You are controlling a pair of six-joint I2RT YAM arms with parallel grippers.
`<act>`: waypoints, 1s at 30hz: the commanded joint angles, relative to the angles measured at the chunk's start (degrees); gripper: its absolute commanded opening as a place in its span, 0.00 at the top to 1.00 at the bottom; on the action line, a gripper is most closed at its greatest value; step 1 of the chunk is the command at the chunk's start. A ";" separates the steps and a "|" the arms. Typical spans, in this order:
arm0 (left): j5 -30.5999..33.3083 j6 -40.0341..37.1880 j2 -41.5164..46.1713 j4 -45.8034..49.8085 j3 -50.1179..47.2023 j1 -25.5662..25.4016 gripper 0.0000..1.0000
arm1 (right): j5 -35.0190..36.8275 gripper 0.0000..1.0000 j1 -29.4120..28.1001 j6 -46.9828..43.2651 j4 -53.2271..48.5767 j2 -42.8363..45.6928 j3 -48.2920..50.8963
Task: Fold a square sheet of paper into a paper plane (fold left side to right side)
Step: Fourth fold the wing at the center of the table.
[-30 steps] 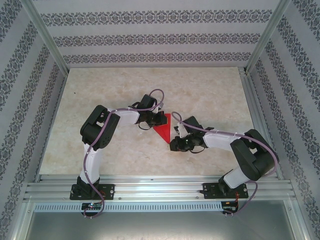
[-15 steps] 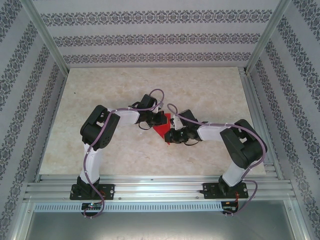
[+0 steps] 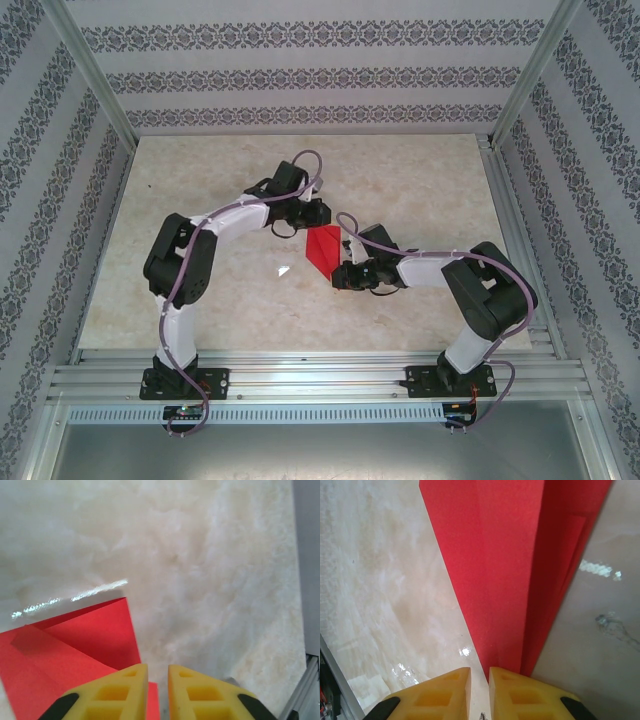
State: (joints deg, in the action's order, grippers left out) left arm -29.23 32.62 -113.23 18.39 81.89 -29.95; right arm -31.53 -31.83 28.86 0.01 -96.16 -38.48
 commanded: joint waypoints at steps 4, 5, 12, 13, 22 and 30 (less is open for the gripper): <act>-4.64 3.38 7.67 -7.83 -13.00 -1.43 0.93 | 3.38 0.81 -1.08 -0.65 -7.00 -0.97 1.14; -5.46 4.33 8.20 -9.97 -14.60 -1.78 0.93 | 3.48 0.82 -1.10 -0.73 -7.28 -0.66 0.81; -4.93 5.90 5.39 -13.90 -14.50 -2.74 0.94 | 3.15 0.81 -1.11 -1.71 -8.66 -1.48 -1.64; -4.61 5.36 4.12 -13.15 -13.09 -2.52 0.94 | 3.30 0.81 -1.12 -1.62 -8.67 -1.49 -1.69; -1.89 1.49 -6.32 -7.98 -2.67 1.24 0.96 | 3.50 0.81 -1.21 -1.88 -9.26 -1.71 -2.03; -1.81 -0.19 -12.02 -6.78 0.09 1.92 0.96 | 2.81 0.81 -1.10 -1.97 -8.99 -1.00 -2.69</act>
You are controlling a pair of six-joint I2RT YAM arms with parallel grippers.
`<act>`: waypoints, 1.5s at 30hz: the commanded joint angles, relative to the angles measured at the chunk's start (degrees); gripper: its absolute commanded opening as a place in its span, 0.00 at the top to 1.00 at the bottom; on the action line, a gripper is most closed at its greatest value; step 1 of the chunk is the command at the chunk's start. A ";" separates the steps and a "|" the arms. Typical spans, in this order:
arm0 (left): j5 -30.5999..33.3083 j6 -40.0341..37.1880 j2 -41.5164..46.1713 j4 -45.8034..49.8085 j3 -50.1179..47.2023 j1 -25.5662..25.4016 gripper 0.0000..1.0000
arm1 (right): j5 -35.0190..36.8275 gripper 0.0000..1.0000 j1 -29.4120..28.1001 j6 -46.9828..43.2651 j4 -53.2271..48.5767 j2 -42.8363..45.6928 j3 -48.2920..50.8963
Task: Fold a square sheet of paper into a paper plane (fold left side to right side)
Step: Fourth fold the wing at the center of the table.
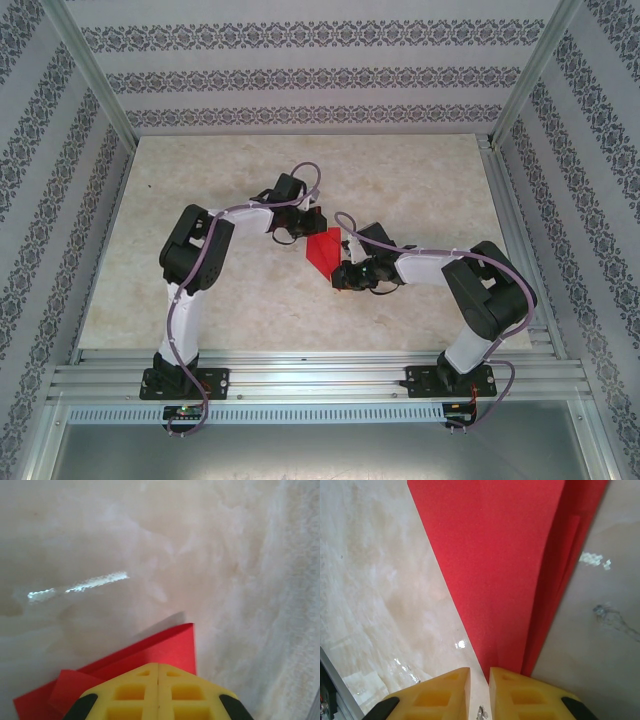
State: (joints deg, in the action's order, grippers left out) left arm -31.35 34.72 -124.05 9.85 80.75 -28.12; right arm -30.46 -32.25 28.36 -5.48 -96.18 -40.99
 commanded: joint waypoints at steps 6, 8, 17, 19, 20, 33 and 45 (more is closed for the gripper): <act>2.10 -2.73 -1.47 0.98 -1.23 0.08 0.96 | 0.02 0.80 0.04 -1.48 -2.25 1.84 -3.24; 1.92 -2.69 -1.76 0.34 -1.90 -0.05 0.97 | -0.38 0.80 0.15 -1.63 -1.64 2.95 -5.12; 2.52 -3.17 -1.62 0.06 -3.48 -0.15 0.97 | 0.26 0.78 0.26 -6.23 -3.20 -3.67 -16.30; 2.68 -3.21 -1.65 -0.06 -3.58 -0.26 0.97 | 0.65 0.78 0.41 -7.76 -4.07 -5.54 -17.58; 2.78 -3.21 -1.73 0.00 -3.58 -0.23 0.97 | 0.83 0.78 0.35 -8.41 -4.44 -6.49 -18.03; 4.65 -3.69 -2.67 1.83 -2.45 -0.19 0.97 | 2.45 0.79 -0.27 -10.80 -4.96 -12.03 -14.69; 6.39 -4.83 -3.63 3.99 -0.91 -0.15 0.97 | 1.37 0.79 -0.78 -7.39 -2.94 -6.48 -2.58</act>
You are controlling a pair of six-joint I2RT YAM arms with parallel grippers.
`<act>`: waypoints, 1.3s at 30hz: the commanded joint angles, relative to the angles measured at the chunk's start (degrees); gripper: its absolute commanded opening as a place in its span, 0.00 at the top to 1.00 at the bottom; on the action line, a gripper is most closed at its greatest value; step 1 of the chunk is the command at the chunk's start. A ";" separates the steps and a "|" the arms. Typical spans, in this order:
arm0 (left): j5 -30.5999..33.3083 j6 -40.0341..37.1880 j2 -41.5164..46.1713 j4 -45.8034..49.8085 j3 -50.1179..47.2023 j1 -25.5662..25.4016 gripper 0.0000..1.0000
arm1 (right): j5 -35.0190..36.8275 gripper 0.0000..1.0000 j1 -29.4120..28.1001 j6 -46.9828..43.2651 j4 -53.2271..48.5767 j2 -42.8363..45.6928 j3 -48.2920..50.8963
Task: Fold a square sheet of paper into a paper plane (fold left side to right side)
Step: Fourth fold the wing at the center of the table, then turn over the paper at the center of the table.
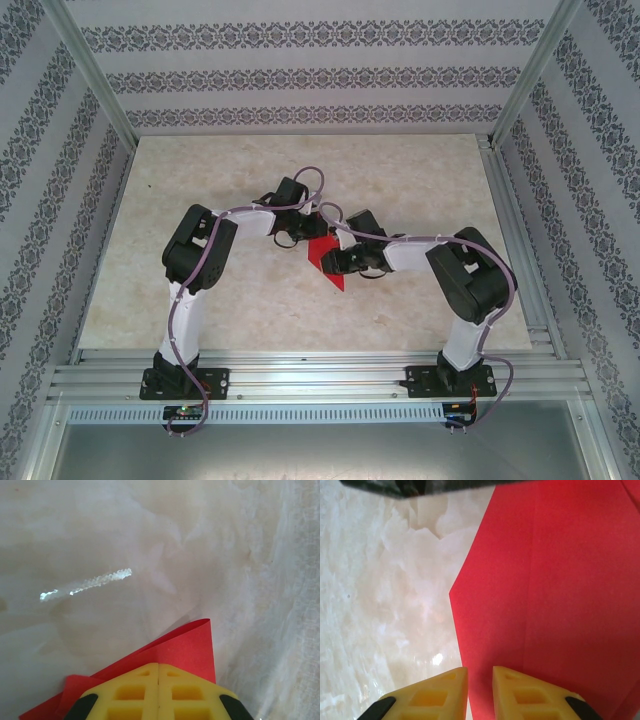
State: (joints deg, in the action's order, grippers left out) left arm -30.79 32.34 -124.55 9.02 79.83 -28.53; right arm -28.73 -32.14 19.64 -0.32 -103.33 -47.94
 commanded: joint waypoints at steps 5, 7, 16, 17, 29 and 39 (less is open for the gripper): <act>6.19 -2.63 -3.73 5.39 0.74 0.25 0.97 | -0.39 0.79 -2.42 3.97 -8.37 3.74 9.10; 6.23 -2.69 -3.73 5.44 0.85 0.29 0.97 | -0.53 0.79 -3.13 5.46 -8.13 4.88 11.29; 5.39 -2.86 -2.96 6.02 1.37 0.28 0.95 | 0.30 0.78 -5.21 13.55 -5.45 14.35 21.90; 5.07 -2.79 -2.74 6.00 1.46 0.26 0.94 | 0.64 0.78 -5.19 13.58 -6.20 15.76 22.20; -2.36 -3.14 7.02 11.79 9.91 0.95 0.68 | -1.72 0.52 6.56 9.60 -12.21 32.18 13.35; -1.61 -2.34 25.70 8.79 -5.14 4.01 0.51 | -7.04 0.46 9.38 9.57 -3.82 15.05 2.96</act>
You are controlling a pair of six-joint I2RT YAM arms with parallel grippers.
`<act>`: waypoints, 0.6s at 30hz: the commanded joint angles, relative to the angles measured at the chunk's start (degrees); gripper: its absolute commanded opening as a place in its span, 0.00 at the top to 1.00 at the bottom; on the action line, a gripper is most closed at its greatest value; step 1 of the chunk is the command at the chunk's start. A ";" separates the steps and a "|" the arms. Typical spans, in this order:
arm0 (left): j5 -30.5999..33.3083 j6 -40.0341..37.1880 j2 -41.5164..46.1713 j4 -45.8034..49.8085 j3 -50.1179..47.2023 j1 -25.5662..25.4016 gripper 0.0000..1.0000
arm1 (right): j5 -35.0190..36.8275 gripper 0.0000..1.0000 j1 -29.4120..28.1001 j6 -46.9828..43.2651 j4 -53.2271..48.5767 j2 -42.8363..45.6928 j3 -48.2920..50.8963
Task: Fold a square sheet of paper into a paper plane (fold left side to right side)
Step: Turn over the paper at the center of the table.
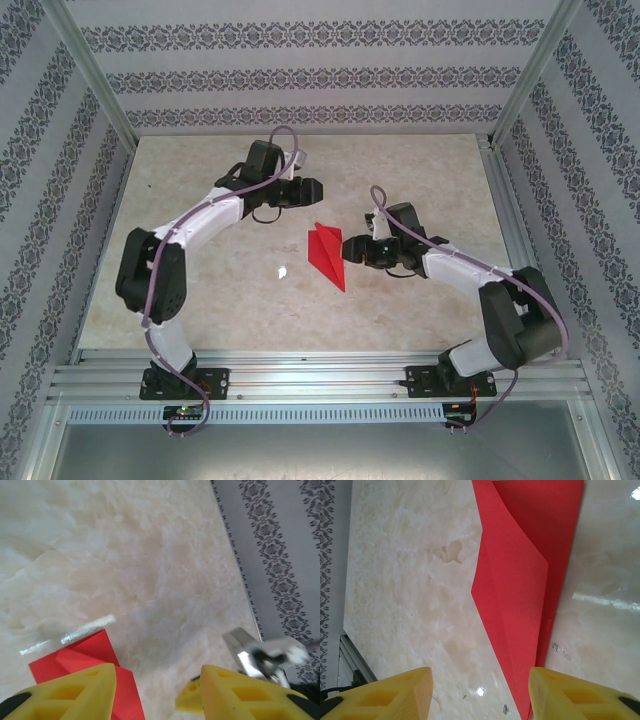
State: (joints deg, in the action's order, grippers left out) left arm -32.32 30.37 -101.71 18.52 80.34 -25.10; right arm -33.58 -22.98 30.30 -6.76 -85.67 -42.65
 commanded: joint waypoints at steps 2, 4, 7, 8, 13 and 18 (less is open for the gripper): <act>0.44 0.70 6.23 -2.91 -11.17 0.63 0.50 | -1.44 0.46 0.31 -1.56 2.87 -5.30 -3.50; 0.77 2.15 8.90 -5.40 -16.06 0.67 0.49 | -1.64 0.46 0.48 -1.68 3.97 -7.80 -4.16; 0.98 4.17 12.09 -8.02 -22.04 0.62 0.49 | -2.52 0.47 0.54 -1.65 5.87 -11.48 -5.22; 0.94 4.62 13.18 -8.90 -23.80 0.67 0.48 | -2.67 0.47 0.55 -1.62 6.29 -12.55 -5.54; 0.96 6.93 16.09 -12.10 -29.63 0.63 0.47 | -4.80 0.56 0.49 -1.00 8.96 -15.99 -6.39; -0.75 9.20 14.71 -16.67 -32.71 0.51 0.47 | -6.27 0.72 0.46 -0.26 11.50 -16.40 -5.52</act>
State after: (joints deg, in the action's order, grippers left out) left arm -31.97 37.23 -87.22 8.10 48.90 -24.49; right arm -37.58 -22.74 30.30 0.80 -101.69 -47.44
